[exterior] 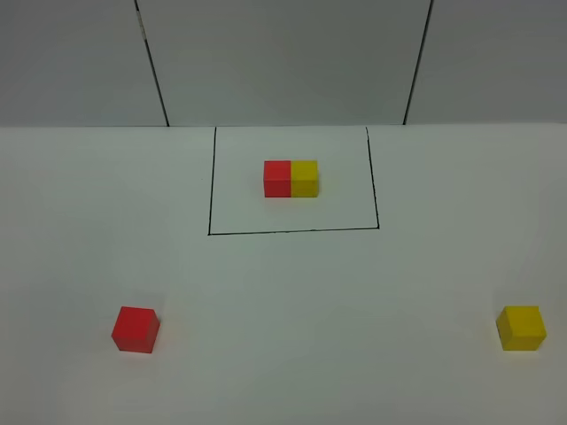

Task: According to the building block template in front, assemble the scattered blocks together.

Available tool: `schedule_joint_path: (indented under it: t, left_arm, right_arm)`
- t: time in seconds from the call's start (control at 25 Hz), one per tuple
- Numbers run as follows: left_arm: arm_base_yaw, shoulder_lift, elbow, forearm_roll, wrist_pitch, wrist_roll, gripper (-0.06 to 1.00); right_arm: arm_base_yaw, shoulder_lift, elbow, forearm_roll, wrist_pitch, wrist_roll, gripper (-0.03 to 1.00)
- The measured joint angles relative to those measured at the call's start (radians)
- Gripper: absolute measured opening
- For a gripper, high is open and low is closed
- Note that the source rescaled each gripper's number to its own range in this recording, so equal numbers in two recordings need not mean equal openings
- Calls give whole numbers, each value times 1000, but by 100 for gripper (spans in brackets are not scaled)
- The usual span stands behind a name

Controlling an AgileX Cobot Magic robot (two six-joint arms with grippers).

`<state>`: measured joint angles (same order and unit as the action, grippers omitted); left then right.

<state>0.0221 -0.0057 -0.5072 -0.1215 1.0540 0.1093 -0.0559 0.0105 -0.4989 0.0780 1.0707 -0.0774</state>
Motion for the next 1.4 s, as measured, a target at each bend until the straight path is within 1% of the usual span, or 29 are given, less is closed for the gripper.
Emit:
schedule_joint_path:
  t: [1.4]
  left_arm:
    - [0,2,0,0,-3,0,66]
  right_arm:
    - [0,0,0,0,0,0,60]
